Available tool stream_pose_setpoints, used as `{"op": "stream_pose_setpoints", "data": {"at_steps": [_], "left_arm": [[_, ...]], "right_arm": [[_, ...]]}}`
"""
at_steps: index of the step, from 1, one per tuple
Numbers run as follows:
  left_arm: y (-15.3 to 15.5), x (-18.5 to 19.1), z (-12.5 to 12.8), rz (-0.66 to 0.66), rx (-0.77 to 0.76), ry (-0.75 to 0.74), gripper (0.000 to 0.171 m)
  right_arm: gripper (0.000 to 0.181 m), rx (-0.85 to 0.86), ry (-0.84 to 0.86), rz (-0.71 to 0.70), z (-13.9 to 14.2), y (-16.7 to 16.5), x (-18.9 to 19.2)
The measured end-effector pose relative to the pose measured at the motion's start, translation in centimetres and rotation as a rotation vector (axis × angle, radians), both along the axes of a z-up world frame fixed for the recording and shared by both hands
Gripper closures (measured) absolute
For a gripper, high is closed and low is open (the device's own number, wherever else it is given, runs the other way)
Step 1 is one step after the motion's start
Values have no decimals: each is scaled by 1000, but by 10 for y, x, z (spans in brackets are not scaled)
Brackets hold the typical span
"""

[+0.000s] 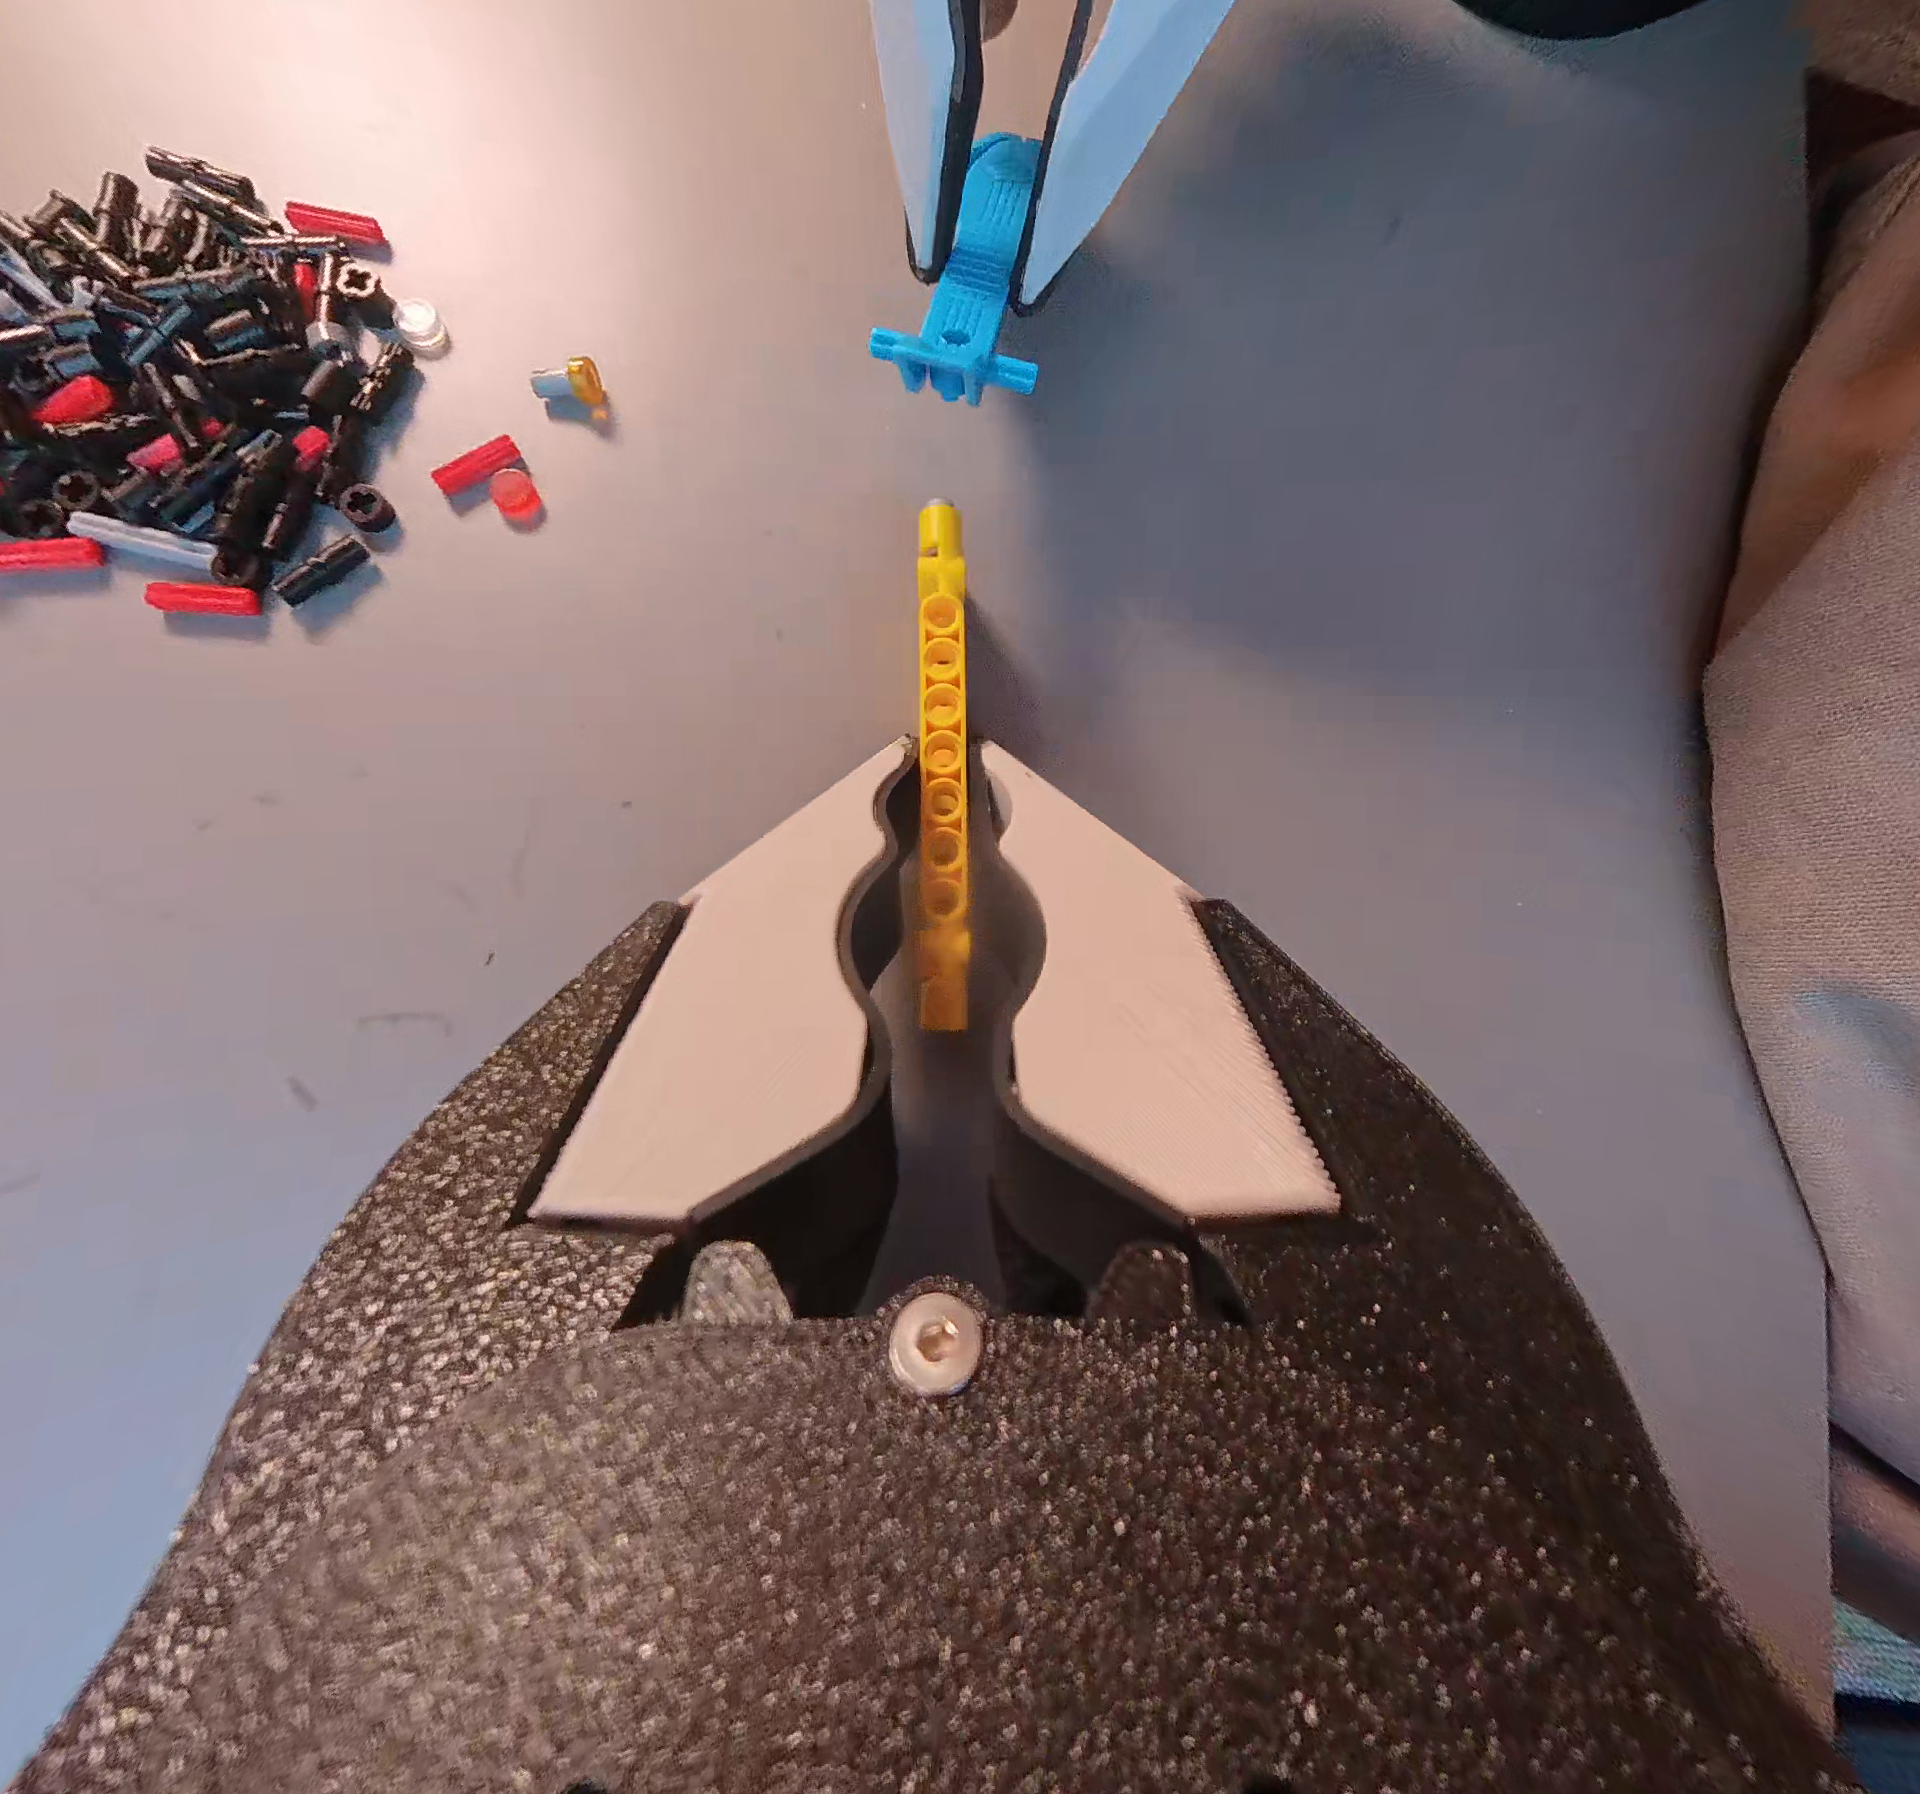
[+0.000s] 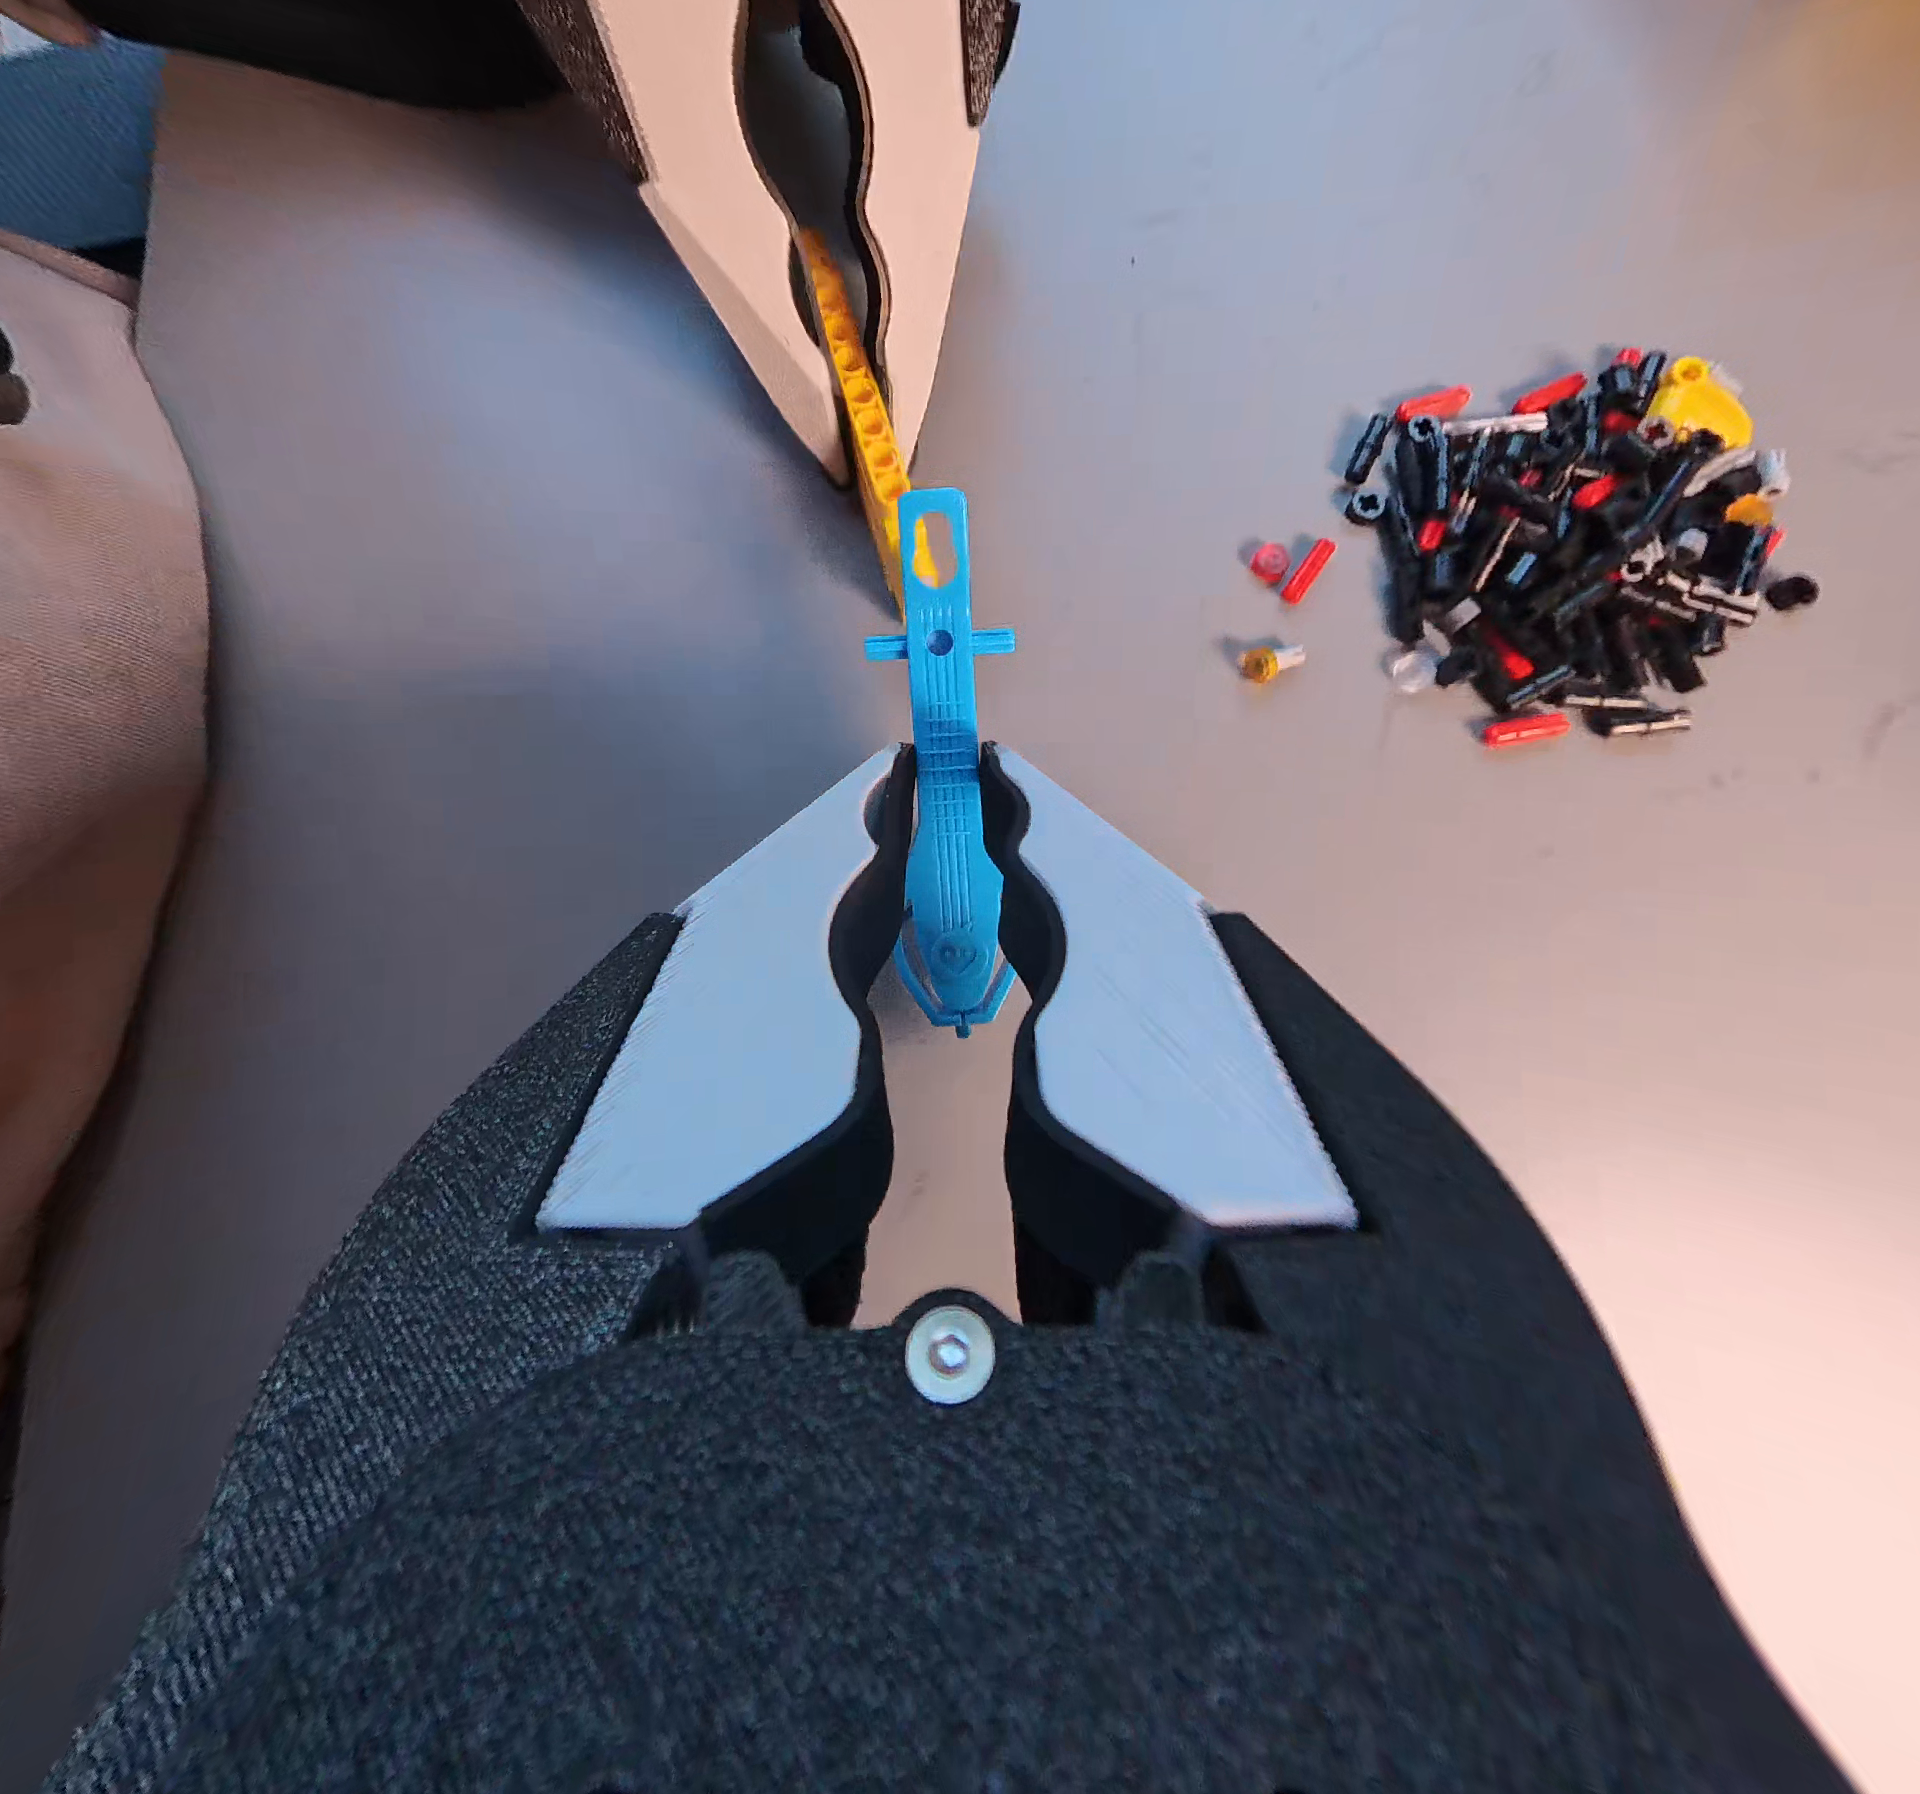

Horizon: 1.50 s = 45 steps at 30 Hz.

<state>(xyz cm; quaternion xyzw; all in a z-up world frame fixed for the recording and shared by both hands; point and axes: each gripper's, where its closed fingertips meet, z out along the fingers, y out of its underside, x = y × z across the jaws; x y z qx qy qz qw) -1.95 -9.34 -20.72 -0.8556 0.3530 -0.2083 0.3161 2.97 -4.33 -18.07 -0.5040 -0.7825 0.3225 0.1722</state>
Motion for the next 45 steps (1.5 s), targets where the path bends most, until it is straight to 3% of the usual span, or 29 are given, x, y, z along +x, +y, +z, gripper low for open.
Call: {"op": "stream_pose_setpoints", "data": {"at_steps": [4, 10, 15, 18, 23, 27, 28, 31, 37, 41, 45], "left_arm": [[4, -7, 3, 2, 84, 74, 165], [10, -10, 42, 20, 207, -52, 165], [11, -6, 45, 29, 196, -121, 165], [14, 0, 49, 29, 212, -174, 165], [24, 19, 93, 35, 359, -416, 165], [29, 31, 117, 41, 434, -545, 165], [29, 35, 119, 32, 436, -568, 165], [30, 42, 118, 32, 399, -605, 165], [30, 42, 101, 21, 382, -499, 162], [30, 30, 117, 60, 395, -598, 164], [26, 18, 126, 53, 388, -651, 165]], "right_arm": [[170, 51, -38, -23, -9, 5, 10], [170, 114, -45, -20, -17, 4, 2], [163, 119, -16, 10, -20, -5, -8], [153, 64, 88, 20, -2, -7, -11], [152, -199, 427, -3, 65, -19, -16], [163, -471, 638, -96, 107, -11, -19], [173, -522, 657, -104, 112, -10, -18], [174, -538, 672, -92, 116, -9, -15], [174, -551, 655, -96, 118, -5, -12], [174, -620, 678, -121, 123, 4, -10], [173, -548, 598, -90, 105, 2, -10]]}}
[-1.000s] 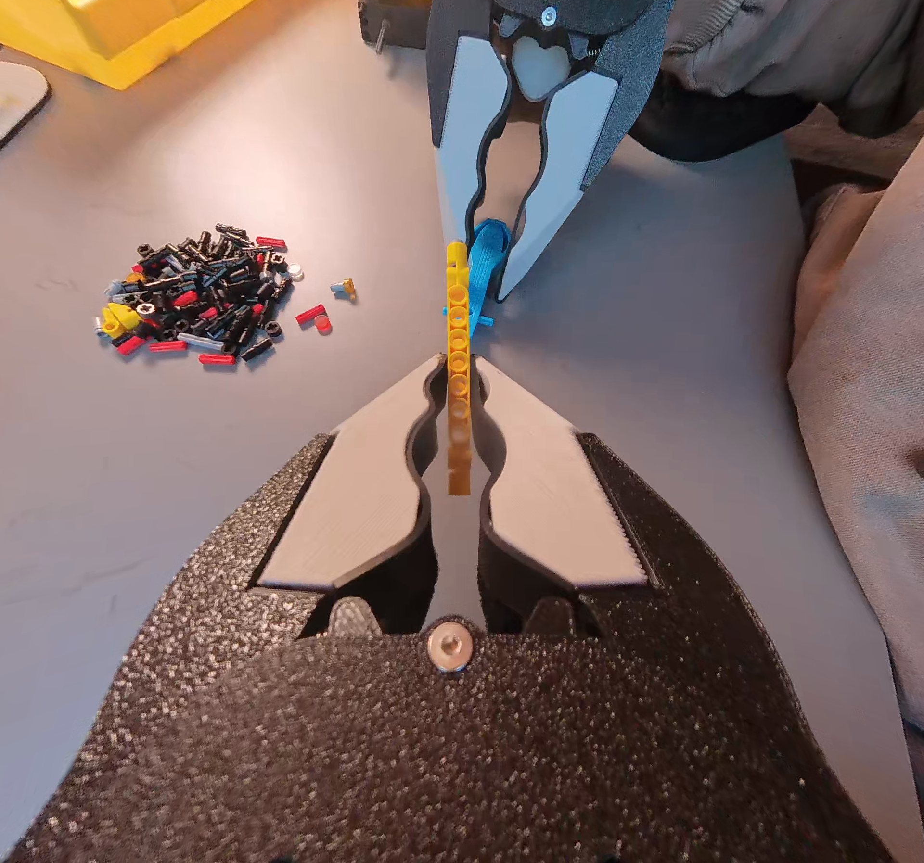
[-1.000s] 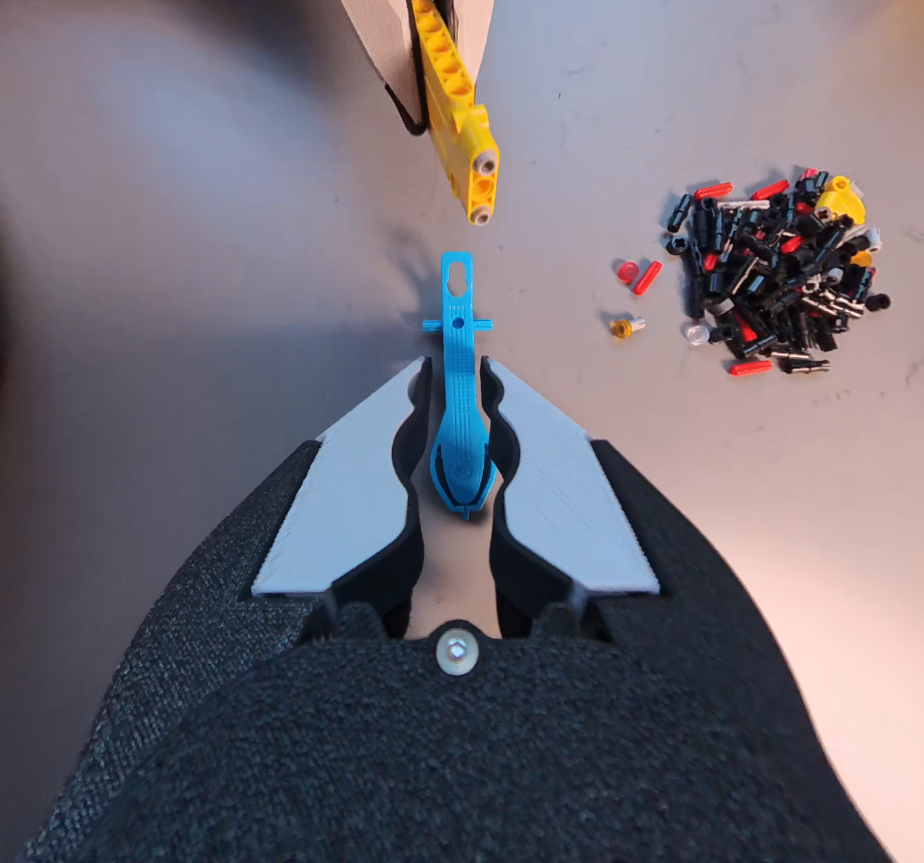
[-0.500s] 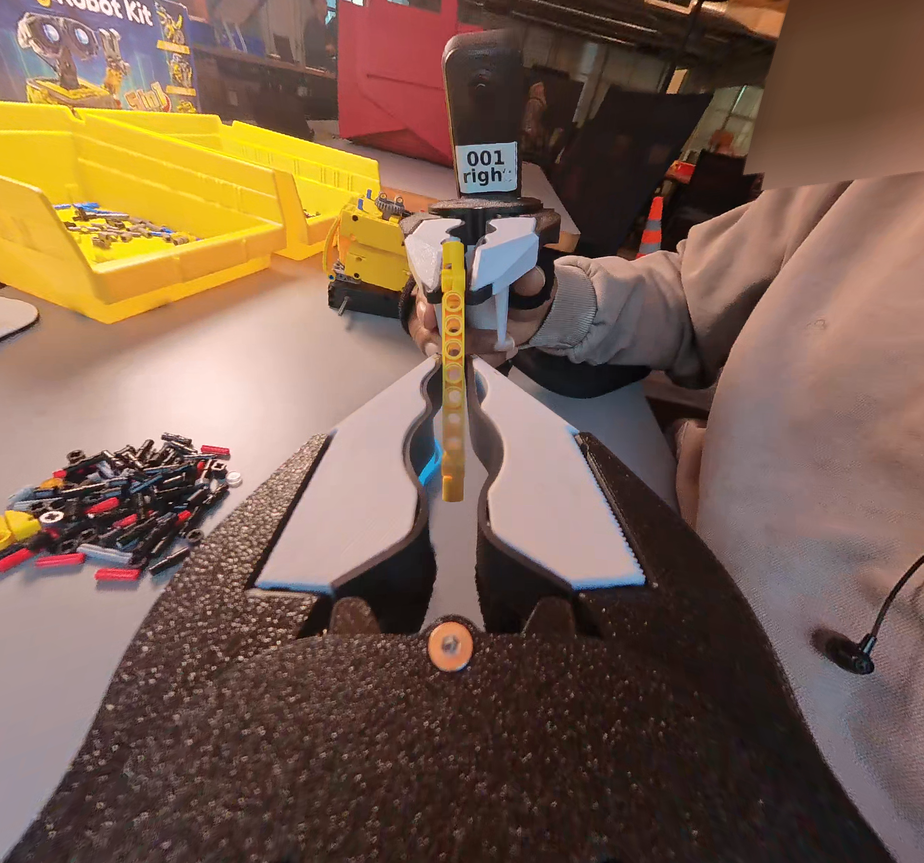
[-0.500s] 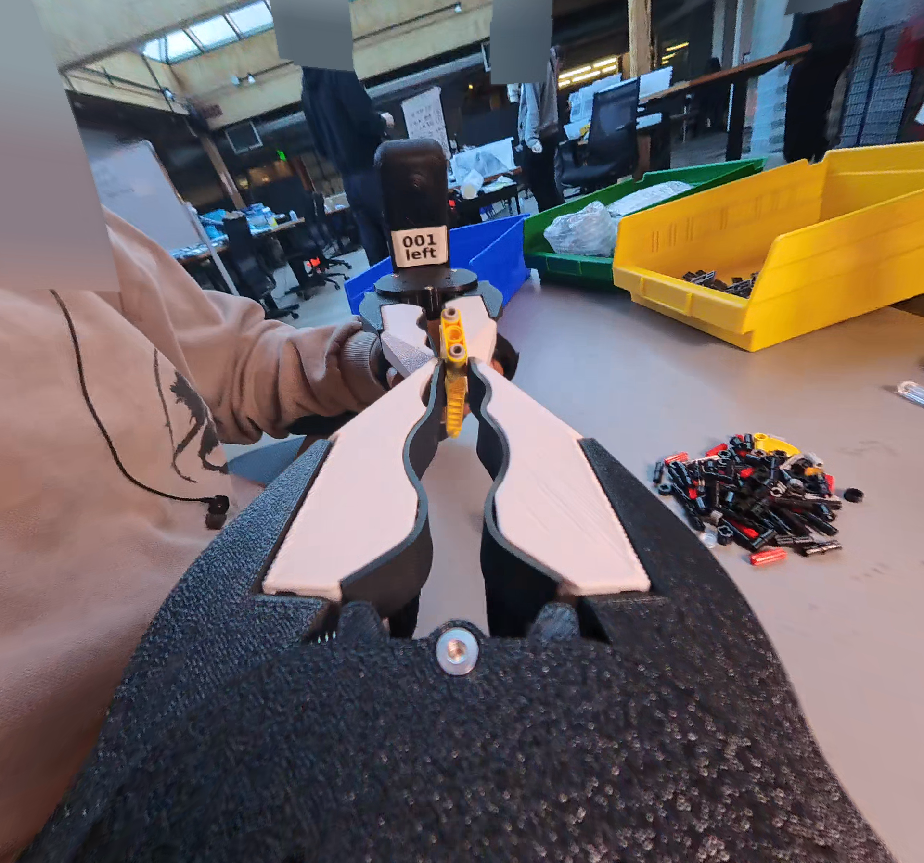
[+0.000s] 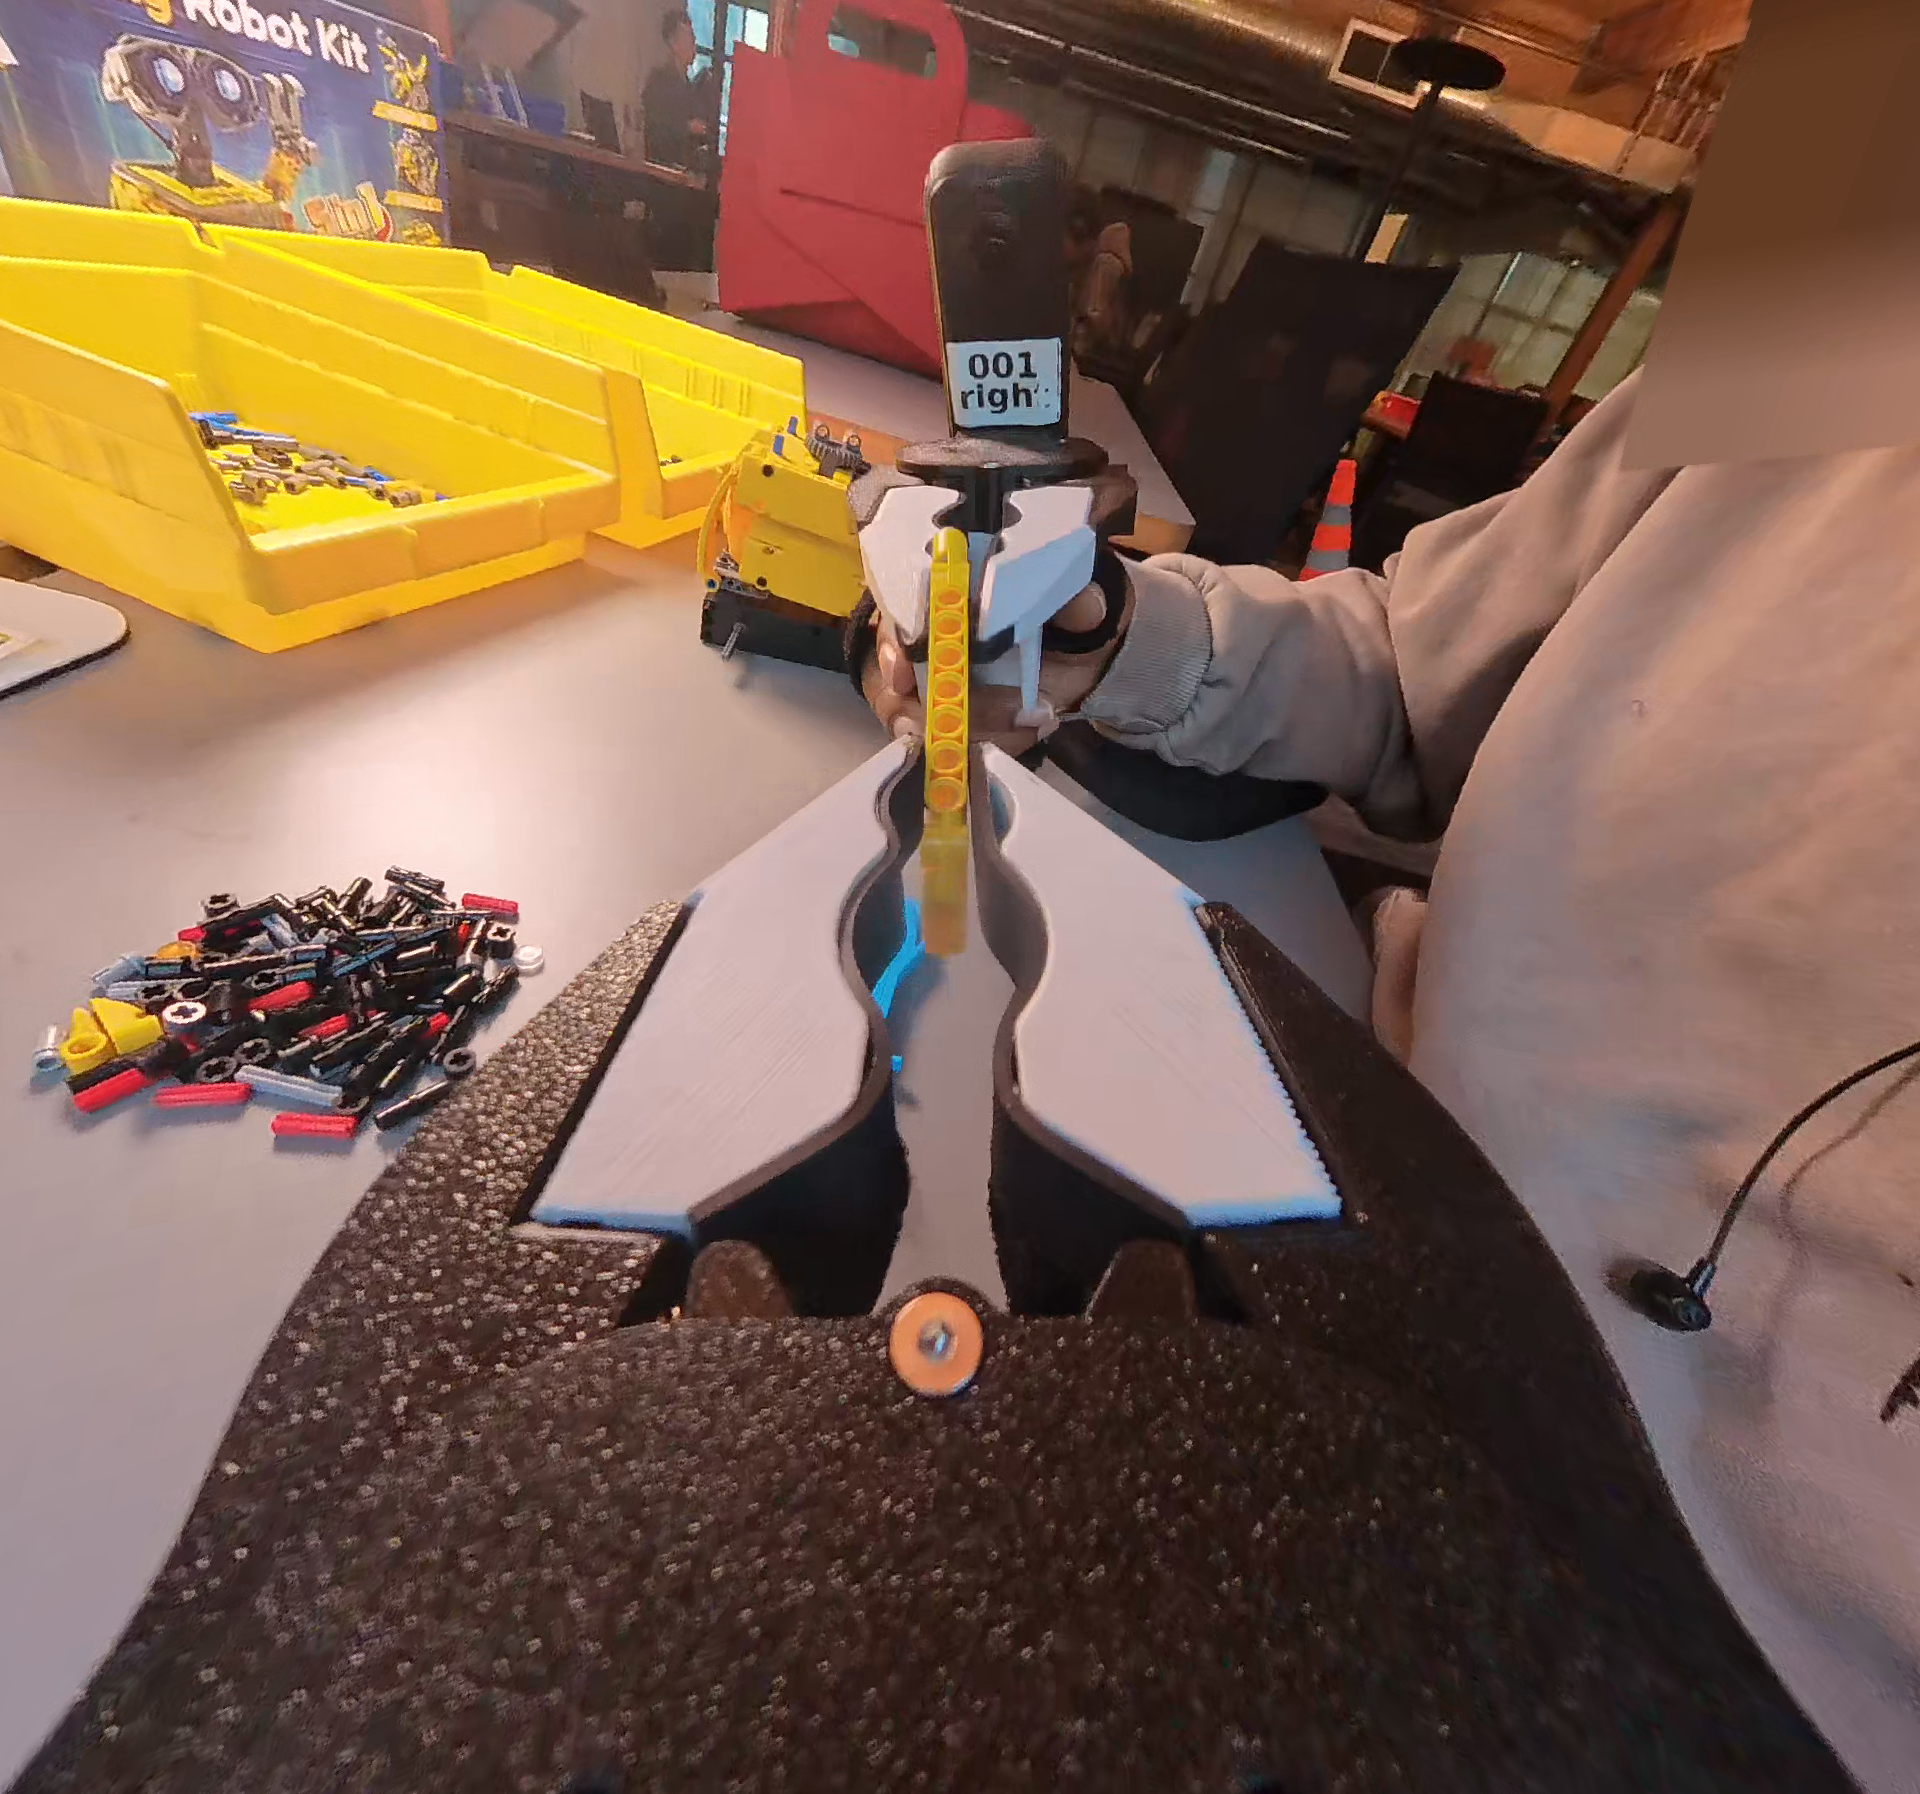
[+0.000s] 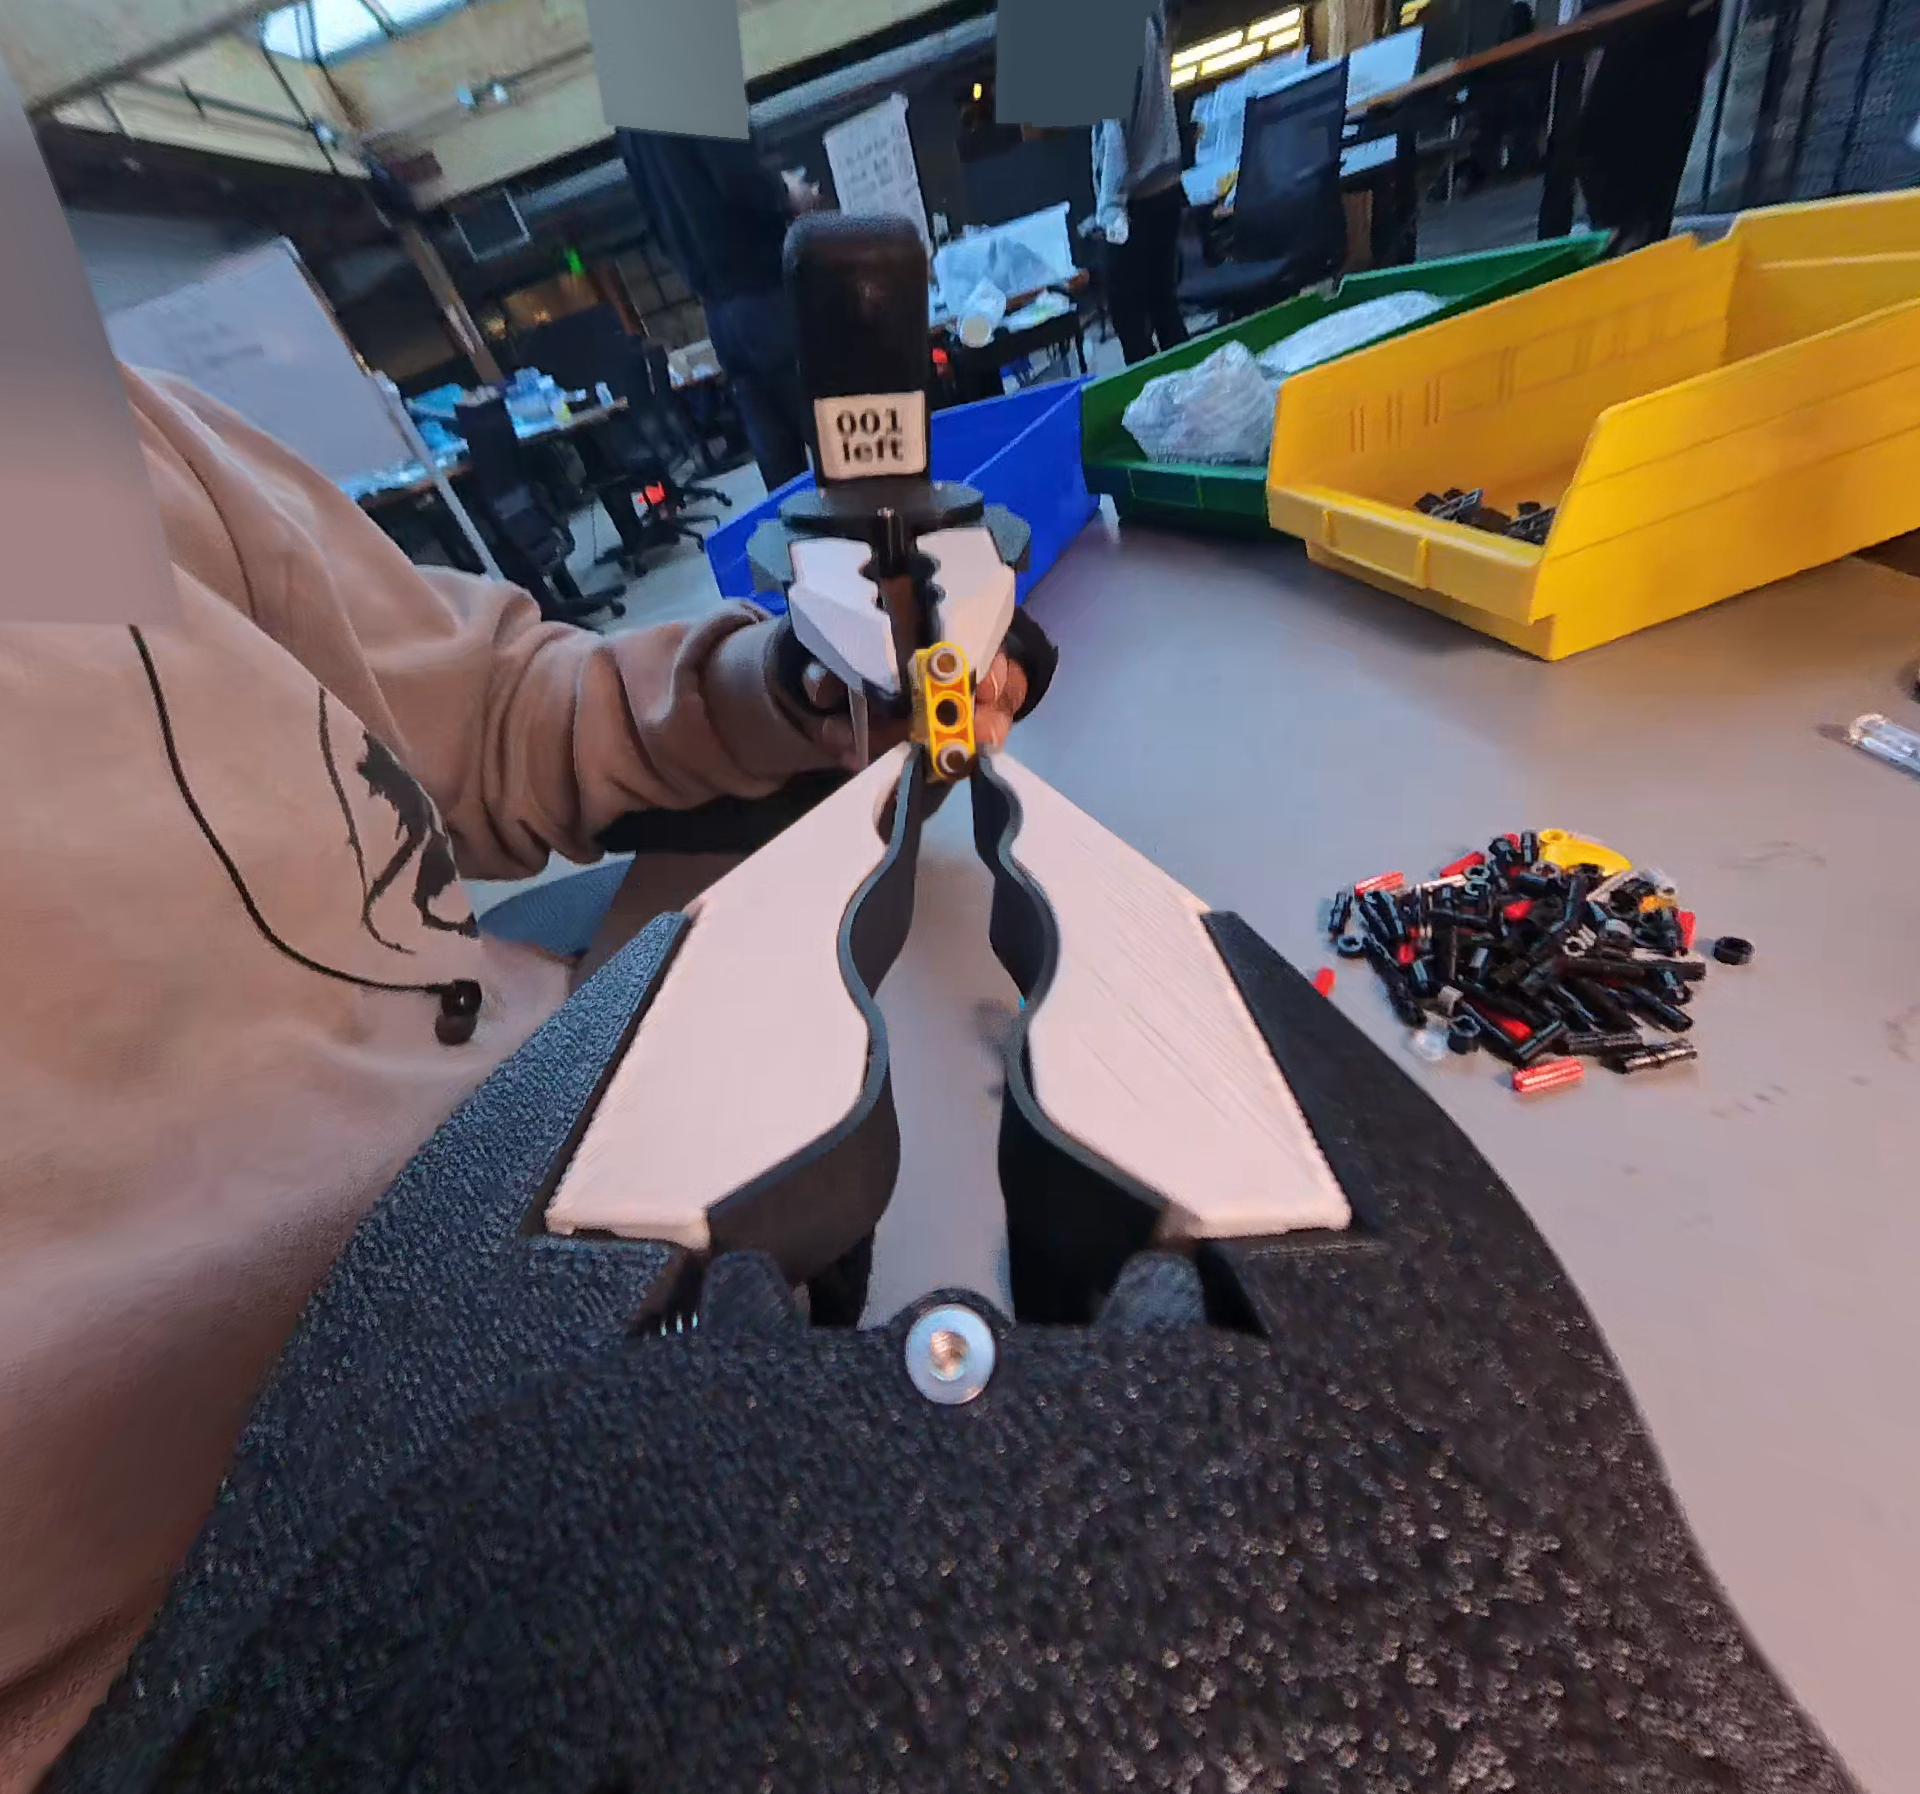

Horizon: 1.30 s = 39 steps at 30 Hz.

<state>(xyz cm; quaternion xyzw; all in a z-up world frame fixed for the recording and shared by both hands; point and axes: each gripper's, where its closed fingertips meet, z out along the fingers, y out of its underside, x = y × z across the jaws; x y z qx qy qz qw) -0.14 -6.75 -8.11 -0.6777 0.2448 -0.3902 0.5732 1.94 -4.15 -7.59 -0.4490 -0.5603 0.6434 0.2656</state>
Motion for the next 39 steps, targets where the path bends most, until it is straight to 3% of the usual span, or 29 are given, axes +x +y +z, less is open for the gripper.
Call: {"op": "stream_pose_setpoints", "data": {"at_steps": [4, 7, 9, 11, 13, 15, 17, 19, 24, 25, 31, 36, 39], "left_arm": [[-6, -2, -14, -37, -45, 78, 165], [-5, -11, -42, -8, -55, 346, 165], [-10, -7, -47, -38, -68, 383, 165], [-9, -3, -51, -37, -66, 423, 166], [-7, 0, -48, -32, -48, 421, 165], [-1, -5, -31, 18, 1, 328, 160], [7, -17, 5, 108, 85, 85, 153], [3, -17, 33, 82, 116, -137, 141], [3, 7, 46, 1, 116, -219, 156], [4, 13, 44, -11, 110, -188, 164], [11, 16, 21, 12, 72, -26, 165], [20, -1, -44, 69, -146, 337, 165], [12, 0, -75, 35, -259, 453, 165]], "right_arm": [[175, 188, -141, 20, -33, -2, 2], [153, 330, -167, -8, -45, 1, 3], [147, 305, -155, 17, -41, -4, 3], [151, 349, -176, 39, -47, -10, 1], [172, 464, -198, 22, -59, -10, -1], [173, 413, -134, 3, -47, -11, -2], [174, 168, -6, -45, -13, -5, -4], [174, -31, 101, -74, 13, 4, -3], [174, -147, 235, -39, 34, -8, 0], [175, -141, 235, -31, 33, -10, 0], [173, -69, 93, -27, 10, -9, -6], [150, 290, -194, 18, -45, 5, 9], [136, 496, -441, 83, -95, 13, 31]]}}
